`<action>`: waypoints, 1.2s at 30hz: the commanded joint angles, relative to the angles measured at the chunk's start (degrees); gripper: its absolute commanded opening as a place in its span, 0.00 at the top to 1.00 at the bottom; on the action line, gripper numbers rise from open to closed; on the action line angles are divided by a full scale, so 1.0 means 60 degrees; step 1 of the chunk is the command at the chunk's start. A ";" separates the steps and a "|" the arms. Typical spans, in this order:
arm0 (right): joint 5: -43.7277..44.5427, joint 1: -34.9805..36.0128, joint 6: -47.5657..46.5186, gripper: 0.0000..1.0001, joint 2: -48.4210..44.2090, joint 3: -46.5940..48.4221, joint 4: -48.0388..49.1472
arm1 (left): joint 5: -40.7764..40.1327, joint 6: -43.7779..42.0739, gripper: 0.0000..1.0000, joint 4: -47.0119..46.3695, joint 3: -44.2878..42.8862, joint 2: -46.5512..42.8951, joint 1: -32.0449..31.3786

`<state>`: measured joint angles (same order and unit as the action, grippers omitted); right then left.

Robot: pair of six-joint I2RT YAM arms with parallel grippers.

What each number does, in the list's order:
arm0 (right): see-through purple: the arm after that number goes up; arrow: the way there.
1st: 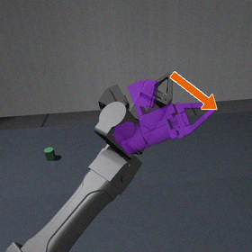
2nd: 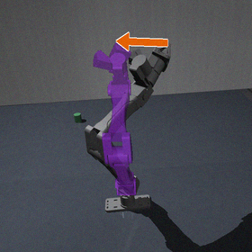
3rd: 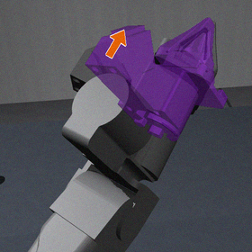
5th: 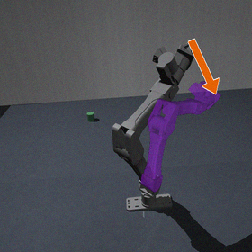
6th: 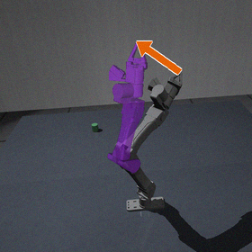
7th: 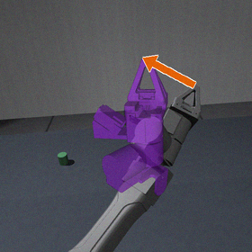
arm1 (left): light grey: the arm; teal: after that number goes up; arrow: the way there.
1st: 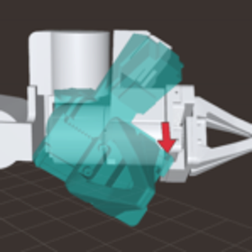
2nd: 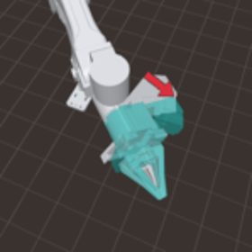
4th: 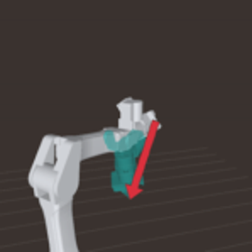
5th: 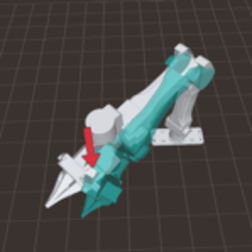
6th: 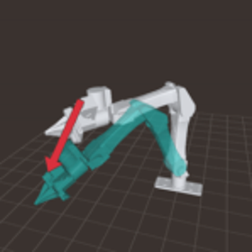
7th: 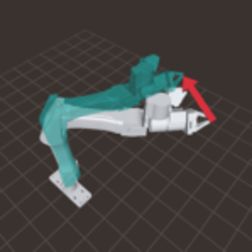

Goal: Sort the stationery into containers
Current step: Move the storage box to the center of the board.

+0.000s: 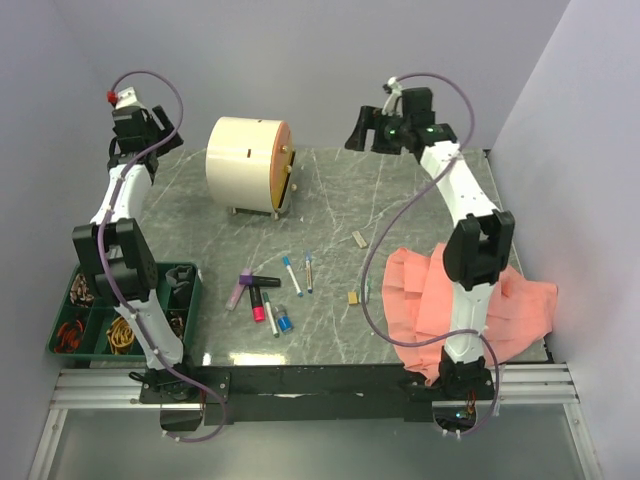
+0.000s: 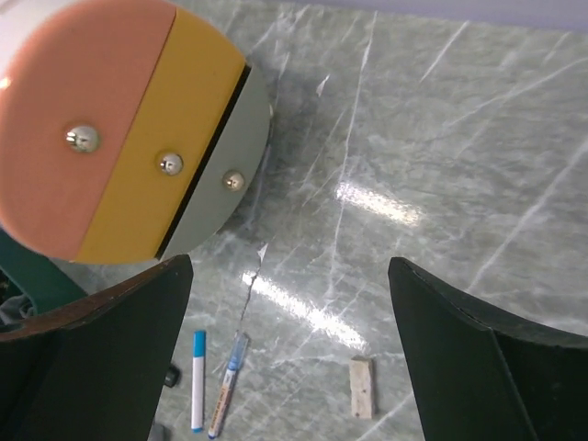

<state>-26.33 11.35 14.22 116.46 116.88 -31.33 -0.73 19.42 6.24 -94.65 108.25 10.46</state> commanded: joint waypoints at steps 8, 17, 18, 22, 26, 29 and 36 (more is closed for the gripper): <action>0.1164 0.1855 -0.0289 0.16 0.1331 0.1848 0.0387 | 0.3181 0.0455 0.99 -0.1684 -0.0880 0.1177 -0.0058; 0.1487 0.2370 -0.0173 0.27 0.1903 0.2317 0.0666 | 0.4310 0.0192 0.99 -0.1626 -0.0485 0.1089 -0.0483; 0.1487 0.2370 -0.0187 0.27 0.1932 0.2331 0.0652 | 0.4398 0.0133 0.99 -0.1597 -0.0557 0.1104 -0.0614; 0.1531 0.2385 -0.0275 0.24 0.1976 0.2346 0.0637 | 0.4677 -0.0058 0.99 -0.1524 -0.0821 0.1294 -0.0893; 0.1692 0.2341 -0.0348 0.23 0.1830 0.2098 0.0608 | 0.4839 -0.0204 0.99 -0.1509 -0.1041 0.1441 -0.1186; 0.1678 0.2268 -0.0407 0.22 0.1698 0.1908 0.0550 | 0.4883 -0.0190 0.99 -0.1538 -0.1100 0.1485 -0.1406; 0.0787 0.1405 0.1082 0.14 0.1435 0.0708 0.0432 | 0.4693 -0.0278 0.99 -0.1641 -0.1231 0.1749 -0.2019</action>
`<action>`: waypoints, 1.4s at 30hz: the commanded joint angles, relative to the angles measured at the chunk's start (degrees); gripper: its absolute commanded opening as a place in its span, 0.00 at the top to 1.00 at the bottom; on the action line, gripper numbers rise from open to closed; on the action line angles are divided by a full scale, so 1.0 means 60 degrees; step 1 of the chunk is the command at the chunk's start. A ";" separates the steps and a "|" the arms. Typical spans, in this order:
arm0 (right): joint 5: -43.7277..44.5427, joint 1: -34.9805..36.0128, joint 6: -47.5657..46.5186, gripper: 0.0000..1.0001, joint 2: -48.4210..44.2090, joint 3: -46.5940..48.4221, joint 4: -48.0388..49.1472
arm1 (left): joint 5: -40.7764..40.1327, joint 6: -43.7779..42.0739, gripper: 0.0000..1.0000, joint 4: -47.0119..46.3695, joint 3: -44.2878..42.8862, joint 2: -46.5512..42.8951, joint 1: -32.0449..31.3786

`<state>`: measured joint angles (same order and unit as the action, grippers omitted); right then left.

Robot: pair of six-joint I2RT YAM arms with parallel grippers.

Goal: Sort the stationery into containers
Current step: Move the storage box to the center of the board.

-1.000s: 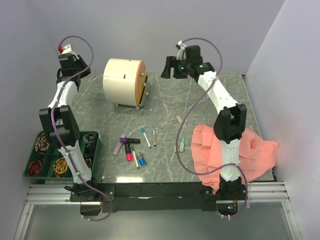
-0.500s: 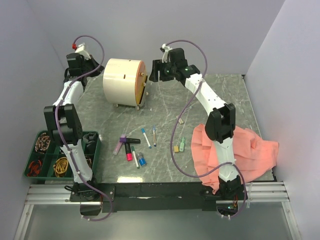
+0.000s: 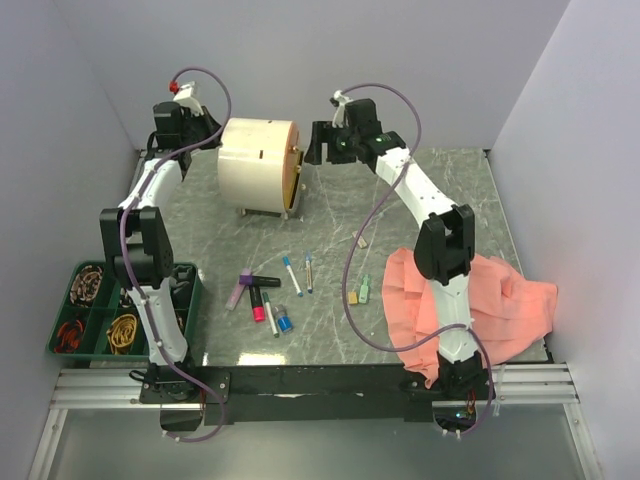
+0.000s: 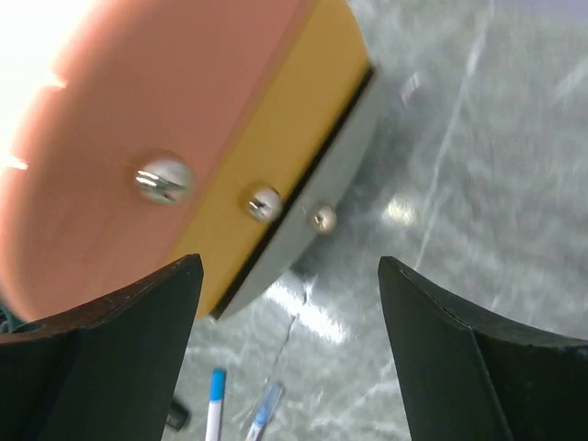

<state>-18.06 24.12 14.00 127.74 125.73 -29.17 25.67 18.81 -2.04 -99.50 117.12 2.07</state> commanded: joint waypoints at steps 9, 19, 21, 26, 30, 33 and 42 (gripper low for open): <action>-0.4881 -0.2231 0.4020 0.18 -0.0373 -0.3171 0.2177 | -0.1053 -0.0381 0.88 0.0002 -0.0511 0.0402 -0.0930; -0.6906 -0.2496 0.7144 0.37 0.1676 -0.2021 0.5610 | -0.3706 -0.1260 0.15 0.1758 -0.0157 -0.0258 -0.0769; -0.6717 -0.2497 0.6984 0.39 0.2219 -0.1592 0.5244 | -0.4071 -0.1420 0.14 0.1937 -0.0247 -0.0228 -0.0754; -0.6950 -0.2526 0.8179 0.42 0.1885 -0.3388 0.6572 | -0.4702 -0.1684 0.04 0.2186 -0.0730 -0.0067 -0.0725; -0.7023 -0.2511 0.8843 0.44 0.1868 -0.4241 0.7497 | -0.5156 -0.1977 0.02 0.2157 -0.0658 -0.0227 -0.0711; -0.7023 -0.2482 0.8800 0.44 0.2190 -0.3818 0.7499 | -0.5289 -0.2124 0.03 0.2157 -0.0453 -0.0417 -0.0637; -0.7038 -0.2189 0.8931 0.46 0.2586 -0.3522 0.7659 | -0.5552 -0.2286 0.03 0.2303 0.0090 -0.0931 -0.0506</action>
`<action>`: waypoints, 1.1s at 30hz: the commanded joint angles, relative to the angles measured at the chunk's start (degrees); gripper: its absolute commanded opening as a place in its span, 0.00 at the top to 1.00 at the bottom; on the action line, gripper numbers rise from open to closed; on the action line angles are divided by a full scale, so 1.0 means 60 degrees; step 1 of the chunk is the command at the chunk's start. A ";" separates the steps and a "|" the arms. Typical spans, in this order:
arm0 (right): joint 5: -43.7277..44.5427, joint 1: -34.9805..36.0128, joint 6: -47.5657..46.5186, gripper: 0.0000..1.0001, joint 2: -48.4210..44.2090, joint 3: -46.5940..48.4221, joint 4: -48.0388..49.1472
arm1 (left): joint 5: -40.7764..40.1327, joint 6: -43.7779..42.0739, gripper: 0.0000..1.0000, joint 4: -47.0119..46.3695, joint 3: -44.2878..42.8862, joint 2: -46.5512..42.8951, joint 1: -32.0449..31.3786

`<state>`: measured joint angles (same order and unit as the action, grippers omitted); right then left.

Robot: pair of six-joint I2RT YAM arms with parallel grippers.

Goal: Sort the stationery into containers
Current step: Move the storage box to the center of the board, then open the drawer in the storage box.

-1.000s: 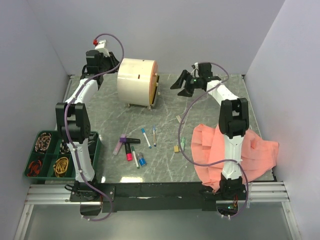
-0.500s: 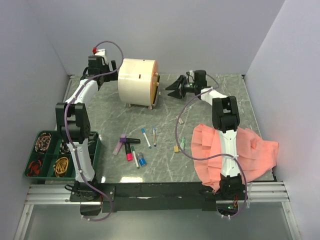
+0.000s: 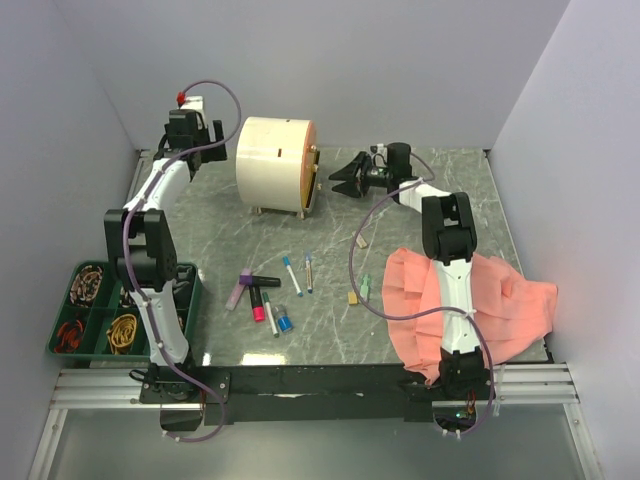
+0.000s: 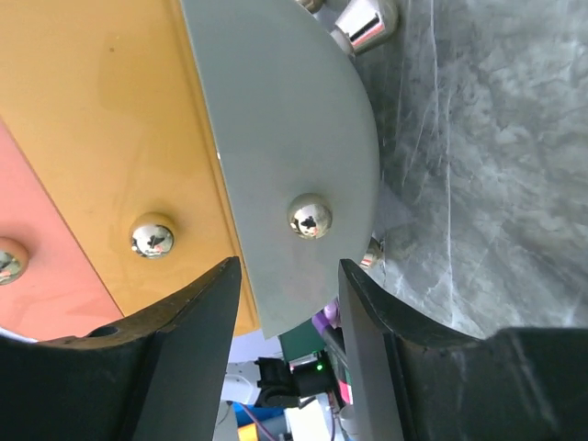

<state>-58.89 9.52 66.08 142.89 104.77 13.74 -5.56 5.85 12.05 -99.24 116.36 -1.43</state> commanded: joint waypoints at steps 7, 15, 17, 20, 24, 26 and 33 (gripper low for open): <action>-0.0219 0.0522 0.0207 0.51 0.0413 0.0291 0.0611 | -0.0333 -0.0139 0.03 0.0042 0.0031 -0.1155 0.0092; -0.0131 0.0669 0.0206 0.52 0.0575 0.0556 0.0552 | -0.0435 -0.0198 0.03 -0.0032 0.0514 -0.1433 0.0121; -0.0116 0.0669 0.0221 0.52 0.0589 0.0556 0.0567 | -0.0391 -0.0184 0.03 -0.0002 0.0559 -0.1419 0.0121; -0.0072 0.0669 0.0280 0.53 0.0633 0.0614 0.0435 | -0.0304 -0.0067 0.03 0.0027 0.0515 -0.1361 0.0107; -0.0028 0.0669 0.0295 0.54 0.0648 0.0716 0.0552 | -0.0157 -0.0022 0.03 0.0100 0.0398 -0.1273 -0.0025; -0.0014 0.0655 0.0295 0.54 0.0648 0.0731 0.0567 | -0.0186 0.0007 0.03 0.0100 0.0412 -0.1229 -0.0084; 0.0030 0.0640 0.0353 0.54 0.0779 0.0819 0.0582 | -0.0186 -0.0022 0.03 0.0115 0.0369 -0.1082 -0.0230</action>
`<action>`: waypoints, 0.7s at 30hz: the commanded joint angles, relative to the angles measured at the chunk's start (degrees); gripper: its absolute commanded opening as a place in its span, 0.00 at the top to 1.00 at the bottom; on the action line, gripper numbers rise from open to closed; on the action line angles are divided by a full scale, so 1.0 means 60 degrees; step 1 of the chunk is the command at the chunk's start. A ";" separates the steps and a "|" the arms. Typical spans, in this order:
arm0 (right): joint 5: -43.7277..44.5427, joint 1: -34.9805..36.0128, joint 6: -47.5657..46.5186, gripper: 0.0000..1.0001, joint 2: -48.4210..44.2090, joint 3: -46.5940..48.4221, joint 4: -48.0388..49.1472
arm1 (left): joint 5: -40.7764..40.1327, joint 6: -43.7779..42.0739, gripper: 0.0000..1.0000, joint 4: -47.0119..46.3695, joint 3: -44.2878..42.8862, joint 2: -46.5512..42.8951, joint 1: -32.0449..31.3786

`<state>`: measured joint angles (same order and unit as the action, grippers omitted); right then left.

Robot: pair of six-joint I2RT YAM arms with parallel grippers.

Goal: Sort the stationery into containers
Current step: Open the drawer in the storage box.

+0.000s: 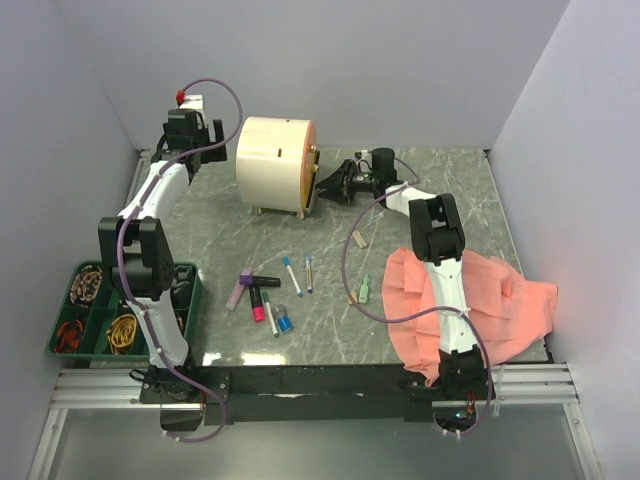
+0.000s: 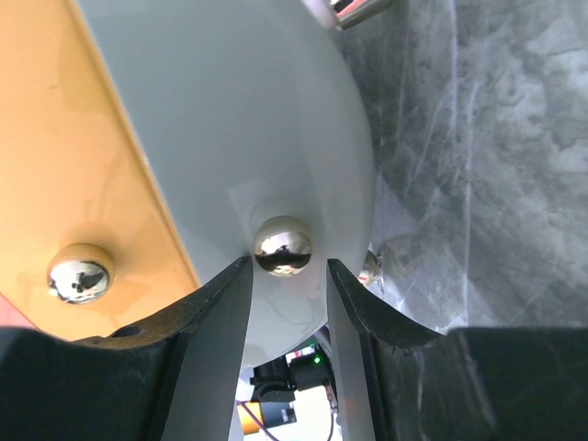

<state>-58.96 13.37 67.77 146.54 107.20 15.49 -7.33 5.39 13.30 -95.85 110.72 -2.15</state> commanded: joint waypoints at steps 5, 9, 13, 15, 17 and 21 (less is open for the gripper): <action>0.0114 -0.0016 0.0146 0.55 0.0288 0.0532 0.0422 | 0.0051 -0.0004 0.02 -0.0122 -0.0343 0.0018 -0.0256; 0.0129 -0.0016 0.0146 0.55 0.0289 0.0576 0.0567 | 0.0094 0.0054 0.02 -0.0107 -0.0387 0.0107 -0.0344; 0.0158 -0.0045 0.0204 0.56 0.0230 0.0518 0.0642 | 0.0065 0.0083 0.03 -0.0122 -0.0387 0.0151 -0.0359; 0.0173 -0.0045 0.0204 0.57 0.0245 0.0518 0.0685 | 0.0050 0.0069 0.03 -0.0122 -0.0416 0.0166 -0.0373; 0.0202 -0.0045 0.0175 0.57 0.0274 0.0590 0.0700 | 0.0079 0.0069 0.03 -0.0107 -0.0445 0.0194 -0.0374; 0.0261 -0.0089 0.0073 0.57 0.0405 0.0752 0.0598 | 0.0036 0.0054 0.03 -0.0107 -0.0431 0.0180 -0.0403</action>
<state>-59.09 13.32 68.58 148.24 108.71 17.39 -7.35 5.39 13.63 -96.03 111.63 -4.21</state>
